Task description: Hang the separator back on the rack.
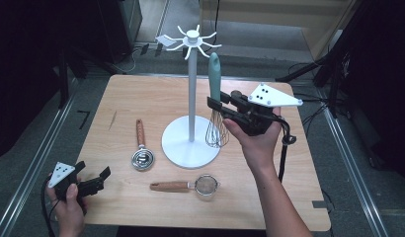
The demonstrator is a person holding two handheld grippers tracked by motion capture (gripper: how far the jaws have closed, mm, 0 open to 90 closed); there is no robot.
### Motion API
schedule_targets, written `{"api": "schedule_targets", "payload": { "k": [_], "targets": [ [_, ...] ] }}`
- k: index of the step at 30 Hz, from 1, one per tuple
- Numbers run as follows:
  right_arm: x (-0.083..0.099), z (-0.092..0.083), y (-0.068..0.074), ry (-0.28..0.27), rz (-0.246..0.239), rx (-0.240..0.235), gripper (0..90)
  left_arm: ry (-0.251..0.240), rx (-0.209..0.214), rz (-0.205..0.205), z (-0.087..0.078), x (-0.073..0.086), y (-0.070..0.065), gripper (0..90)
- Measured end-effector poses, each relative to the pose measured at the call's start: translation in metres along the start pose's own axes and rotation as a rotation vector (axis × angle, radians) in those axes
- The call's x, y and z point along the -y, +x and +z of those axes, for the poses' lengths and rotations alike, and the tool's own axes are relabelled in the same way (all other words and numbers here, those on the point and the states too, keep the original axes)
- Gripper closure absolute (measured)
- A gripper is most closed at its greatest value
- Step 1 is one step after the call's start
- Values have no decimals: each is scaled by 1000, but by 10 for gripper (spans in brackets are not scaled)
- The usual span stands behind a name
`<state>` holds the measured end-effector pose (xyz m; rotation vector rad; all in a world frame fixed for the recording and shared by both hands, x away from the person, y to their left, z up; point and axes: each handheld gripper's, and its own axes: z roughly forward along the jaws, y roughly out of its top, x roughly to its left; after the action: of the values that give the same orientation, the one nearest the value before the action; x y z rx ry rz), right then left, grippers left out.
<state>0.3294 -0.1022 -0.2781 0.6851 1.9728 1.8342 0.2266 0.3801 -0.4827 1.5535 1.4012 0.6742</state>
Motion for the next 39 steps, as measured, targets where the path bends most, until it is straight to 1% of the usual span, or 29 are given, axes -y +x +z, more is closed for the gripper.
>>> {"api": "schedule_targets", "payload": {
  "k": [11, 12, 22, 23, 34, 39],
  "targets": [
    [-3, 7, 0, 5, -2, -9, 711, 0, 2, -3, 0, 0, 0, 0],
    [-3, 8, 0, 6, 5, -9, 711, 0, 2, -2, 0, 0, 0, 0],
    [-2, 14, 0, 10, 13, -10, 711, 1, 3, -3, 0, 0, 0, 0],
    [-2, 15, -1, 9, 9, -7, 711, 2, 4, -2, 0, 0, 0, 0],
    [0, 24, -1, 3, 29, -5, 710, 2, 4, -2, 0, 0, 0, 0],
    [2, 27, -2, -10, 28, -3, 710, 2, 5, -3, 0, 0, 0, 0]
  ]
}}
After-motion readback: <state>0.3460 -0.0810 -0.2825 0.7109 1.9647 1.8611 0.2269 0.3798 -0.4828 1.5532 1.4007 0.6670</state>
